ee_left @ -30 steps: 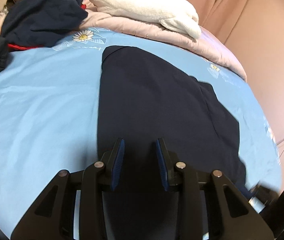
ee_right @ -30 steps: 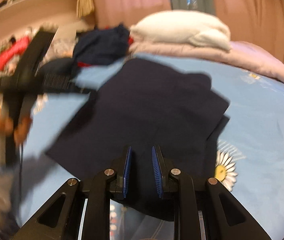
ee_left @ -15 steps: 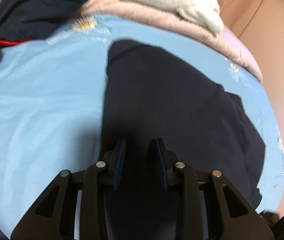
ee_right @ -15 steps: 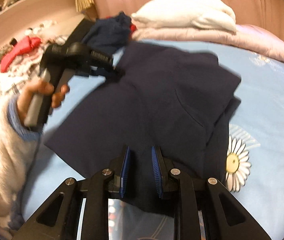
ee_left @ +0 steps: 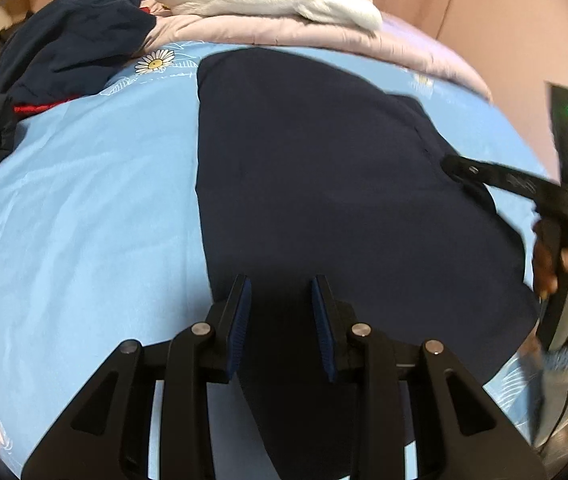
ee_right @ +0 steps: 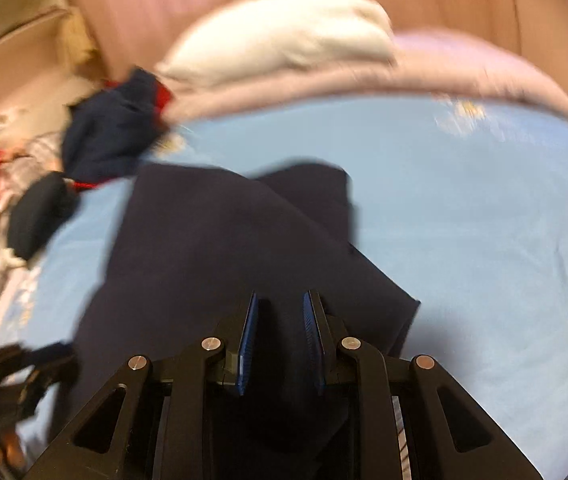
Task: Fold large clothes
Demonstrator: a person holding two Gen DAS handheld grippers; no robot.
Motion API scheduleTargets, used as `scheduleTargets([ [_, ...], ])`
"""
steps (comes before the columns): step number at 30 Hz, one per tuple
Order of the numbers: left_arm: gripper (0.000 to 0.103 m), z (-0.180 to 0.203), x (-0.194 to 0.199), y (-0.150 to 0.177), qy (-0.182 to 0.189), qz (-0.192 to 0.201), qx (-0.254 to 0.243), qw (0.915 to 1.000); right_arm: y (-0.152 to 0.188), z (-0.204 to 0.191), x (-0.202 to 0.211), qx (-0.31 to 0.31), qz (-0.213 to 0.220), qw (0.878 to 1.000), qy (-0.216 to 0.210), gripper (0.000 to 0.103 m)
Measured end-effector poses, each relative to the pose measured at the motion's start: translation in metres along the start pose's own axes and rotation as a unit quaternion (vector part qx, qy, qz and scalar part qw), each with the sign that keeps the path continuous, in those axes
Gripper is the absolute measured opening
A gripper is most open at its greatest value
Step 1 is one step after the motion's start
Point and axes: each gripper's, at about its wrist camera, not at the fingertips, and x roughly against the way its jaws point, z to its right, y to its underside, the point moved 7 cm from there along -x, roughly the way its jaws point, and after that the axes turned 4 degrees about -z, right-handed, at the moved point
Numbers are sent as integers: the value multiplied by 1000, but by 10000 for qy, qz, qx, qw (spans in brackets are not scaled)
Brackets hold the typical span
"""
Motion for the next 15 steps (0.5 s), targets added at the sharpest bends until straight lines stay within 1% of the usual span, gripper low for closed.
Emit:
scheduleTargets([
  [1, 31, 0, -2, 1, -30, -11, -30, 10000, 3, 4, -10, 5, -146, 9999, 19, 23],
  [2, 31, 1, -4, 1, -45, -24, -33, 10000, 6, 5, -12, -10, -139, 9999, 9, 23],
  [4, 31, -1, -5, 0, -49, -55, -5, 10000, 6, 8, -8, -82, -179, 9998, -10, 23],
  [6, 31, -4, -3, 0, -42, -49, 48, 10000, 5, 8, 2, -101, -160, 9997, 180, 23],
  [7, 31, -5, -1, -1, -42, -43, 71, 10000, 5, 6, 11, -32, -30, 9996, 291, 23],
  [8, 31, -5, 2, 0, -41, -28, 97, 9999, 5, 4, 21, 71, 142, 9994, 295, 23],
  [10, 31, -4, 8, 3, -50, 14, 107, 9999, 7, -4, 42, 274, 437, 9985, 199, 23],
  [12, 31, 0, 15, 8, -50, 58, 81, 9999, 13, -15, 63, 517, 642, 9965, 133, 23],
  [13, 31, 4, 20, 12, -15, 98, 38, 9999, 15, -20, 70, 615, 700, 9956, 81, 23],
  [15, 31, 11, 25, 18, -25, 140, -55, 9999, 29, -30, 87, 840, 761, 9935, -50, 23],
])
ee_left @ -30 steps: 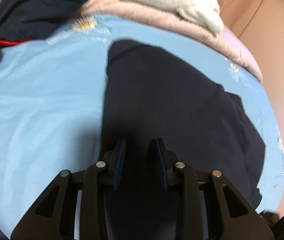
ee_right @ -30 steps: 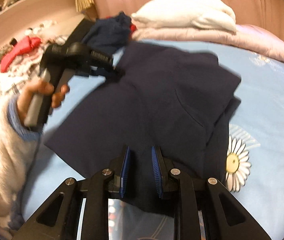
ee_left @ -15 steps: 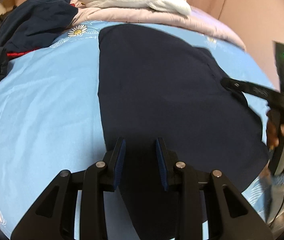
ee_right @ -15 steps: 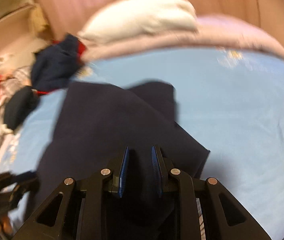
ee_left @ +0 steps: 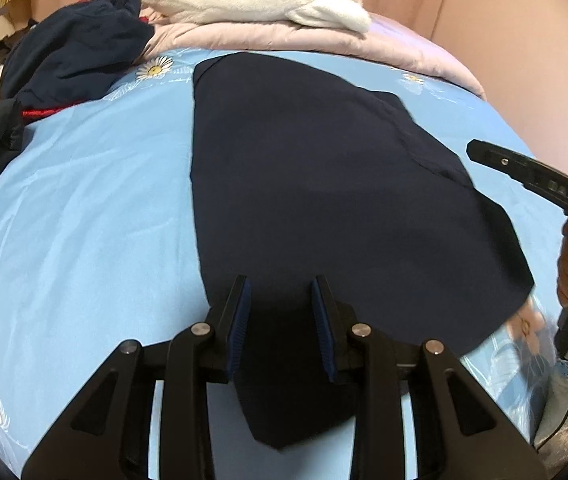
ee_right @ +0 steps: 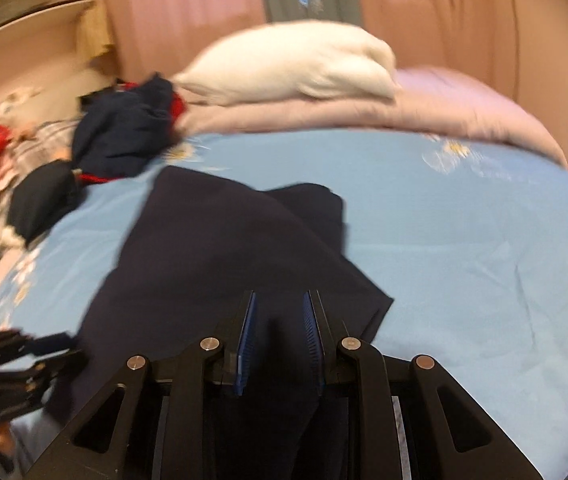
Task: Fold large clothes
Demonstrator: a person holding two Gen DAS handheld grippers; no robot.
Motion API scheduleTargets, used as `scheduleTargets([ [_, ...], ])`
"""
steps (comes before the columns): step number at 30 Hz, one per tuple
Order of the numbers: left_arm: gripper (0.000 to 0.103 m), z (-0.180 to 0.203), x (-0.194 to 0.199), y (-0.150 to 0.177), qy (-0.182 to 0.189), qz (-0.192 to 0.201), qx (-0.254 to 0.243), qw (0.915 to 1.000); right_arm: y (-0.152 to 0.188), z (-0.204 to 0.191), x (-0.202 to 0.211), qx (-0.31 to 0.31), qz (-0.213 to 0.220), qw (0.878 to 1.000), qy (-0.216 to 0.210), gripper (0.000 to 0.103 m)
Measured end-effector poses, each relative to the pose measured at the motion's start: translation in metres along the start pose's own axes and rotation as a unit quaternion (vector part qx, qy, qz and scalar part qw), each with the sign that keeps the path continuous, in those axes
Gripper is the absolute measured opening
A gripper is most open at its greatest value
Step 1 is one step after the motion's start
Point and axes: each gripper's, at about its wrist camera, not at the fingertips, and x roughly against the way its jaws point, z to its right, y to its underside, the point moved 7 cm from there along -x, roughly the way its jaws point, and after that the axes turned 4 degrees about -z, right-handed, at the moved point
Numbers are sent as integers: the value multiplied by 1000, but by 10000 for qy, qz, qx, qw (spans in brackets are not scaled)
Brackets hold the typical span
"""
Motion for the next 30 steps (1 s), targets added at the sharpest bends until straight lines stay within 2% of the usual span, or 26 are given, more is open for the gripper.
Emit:
scheduleTargets([
  [4, 31, 12, 7, 13, -83, 61, -165, 9998, 23, -18, 17, 330, 17, 9994, -114, 23],
  [7, 33, 17, 6, 22, -218, 95, -257, 9994, 35, -27, 11, 539, -36, 9984, -176, 23],
  [11, 33, 18, 0, 25, -300, 121, -322, 9990, 51, -18, -25, 555, -554, 9969, -10, 23],
  [13, 33, 15, -2, 24, -280, 117, -292, 9991, 56, -14, -38, 368, -734, 9966, -81, 23],
  [17, 34, 15, 2, 25, -351, 96, -248, 9990, 53, -16, -33, 402, -700, 9967, 18, 23],
  [23, 39, 14, 9, 39, -378, 31, -216, 9990, 57, -14, -11, 315, -633, 9973, -189, 23],
  [30, 41, 16, 8, 42, -408, 11, -188, 9990, 74, -12, -28, 331, -871, 9956, -56, 23],
])
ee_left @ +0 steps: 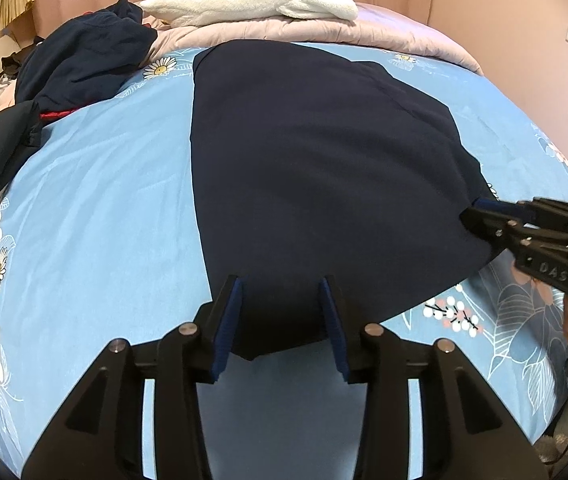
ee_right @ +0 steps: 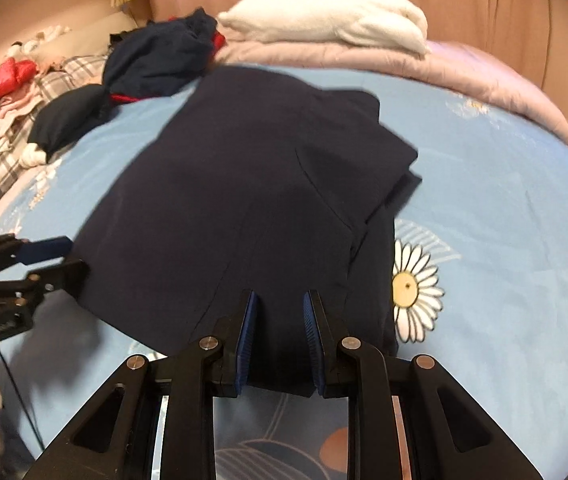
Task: Fold large clothes
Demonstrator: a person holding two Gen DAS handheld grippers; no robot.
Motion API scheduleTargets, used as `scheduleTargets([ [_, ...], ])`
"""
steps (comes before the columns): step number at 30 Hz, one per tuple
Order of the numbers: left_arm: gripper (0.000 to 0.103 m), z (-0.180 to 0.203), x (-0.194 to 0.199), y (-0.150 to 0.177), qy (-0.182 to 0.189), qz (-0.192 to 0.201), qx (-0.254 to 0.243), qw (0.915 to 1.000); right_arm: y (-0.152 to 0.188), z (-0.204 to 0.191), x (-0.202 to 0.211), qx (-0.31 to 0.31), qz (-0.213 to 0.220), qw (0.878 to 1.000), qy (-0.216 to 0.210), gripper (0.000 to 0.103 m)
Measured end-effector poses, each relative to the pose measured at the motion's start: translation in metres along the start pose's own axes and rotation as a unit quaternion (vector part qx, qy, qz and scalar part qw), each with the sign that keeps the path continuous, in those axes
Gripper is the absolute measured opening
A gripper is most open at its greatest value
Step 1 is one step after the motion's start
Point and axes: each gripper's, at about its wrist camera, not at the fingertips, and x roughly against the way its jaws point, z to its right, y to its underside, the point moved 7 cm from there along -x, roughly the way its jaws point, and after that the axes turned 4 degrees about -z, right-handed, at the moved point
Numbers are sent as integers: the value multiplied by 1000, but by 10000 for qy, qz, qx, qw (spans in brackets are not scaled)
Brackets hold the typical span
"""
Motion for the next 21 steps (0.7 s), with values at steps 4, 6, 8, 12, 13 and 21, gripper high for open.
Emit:
scheduleTargets([
  [4, 42, -2, 1, 2, 14, -16, -14, 10000, 1, -1, 3, -10, 13, 10000, 18, 23],
  [6, 43, -2, 1, 3, 25, -24, -6, 10000, 1, 0, 3, -39, 8, 10000, -13, 23],
  [8, 44, -2, 0, 2, 28, -32, 15, 10000, 2, 0, 3, -63, 15, 10000, -23, 23],
  [12, 44, -1, 0, 2, 3, -37, 2, 10000, 1, -2, 3, -32, 16, 10000, 18, 23],
  [13, 44, -1, 0, 2, 1, -38, -9, 10000, 1, -2, 3, -41, 15, 10000, 7, 23],
  [21, 48, -4, -2, 1, 5, -74, 8, 10000, 3, -1, 3, -79, 25, 10000, -42, 23],
])
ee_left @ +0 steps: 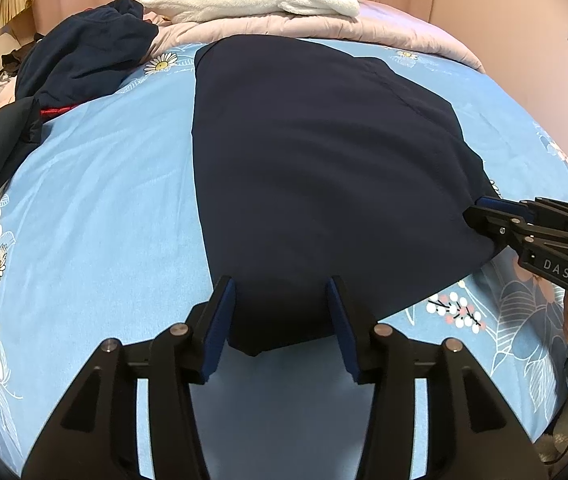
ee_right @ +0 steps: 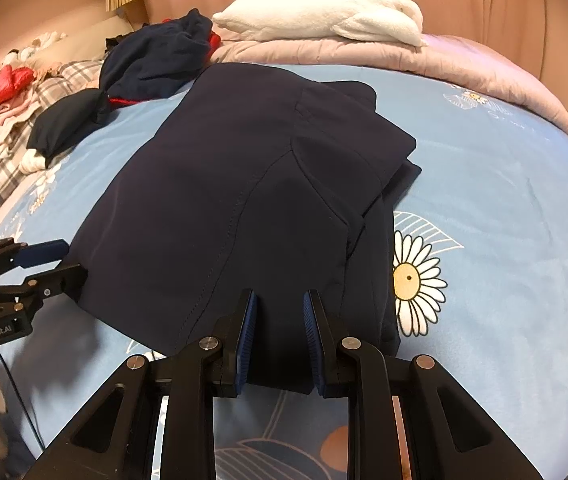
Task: Fold large clothes
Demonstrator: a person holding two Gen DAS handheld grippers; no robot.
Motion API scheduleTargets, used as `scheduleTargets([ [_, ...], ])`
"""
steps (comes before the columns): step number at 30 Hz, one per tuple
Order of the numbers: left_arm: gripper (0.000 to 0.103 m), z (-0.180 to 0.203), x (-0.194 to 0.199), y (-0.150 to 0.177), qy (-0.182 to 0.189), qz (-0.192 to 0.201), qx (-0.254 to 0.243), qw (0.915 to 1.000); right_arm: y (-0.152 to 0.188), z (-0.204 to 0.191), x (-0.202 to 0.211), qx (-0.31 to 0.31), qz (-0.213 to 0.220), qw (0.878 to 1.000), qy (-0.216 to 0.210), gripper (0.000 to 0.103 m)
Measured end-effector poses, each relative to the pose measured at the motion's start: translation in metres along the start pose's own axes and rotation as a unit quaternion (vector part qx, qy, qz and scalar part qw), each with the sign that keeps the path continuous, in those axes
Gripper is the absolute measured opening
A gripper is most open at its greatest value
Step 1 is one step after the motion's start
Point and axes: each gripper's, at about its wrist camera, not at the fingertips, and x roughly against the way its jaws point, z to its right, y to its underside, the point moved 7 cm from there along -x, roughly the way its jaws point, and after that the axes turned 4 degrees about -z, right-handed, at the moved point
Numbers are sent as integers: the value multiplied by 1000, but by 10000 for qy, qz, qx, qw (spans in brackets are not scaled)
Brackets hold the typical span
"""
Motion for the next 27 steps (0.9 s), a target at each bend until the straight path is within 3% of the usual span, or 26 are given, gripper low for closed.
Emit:
scheduleTargets([
  [27, 53, -5, -3, -1, 15, -55, -9, 10000, 2, 0, 1, -26, 5, 10000, -40, 23],
])
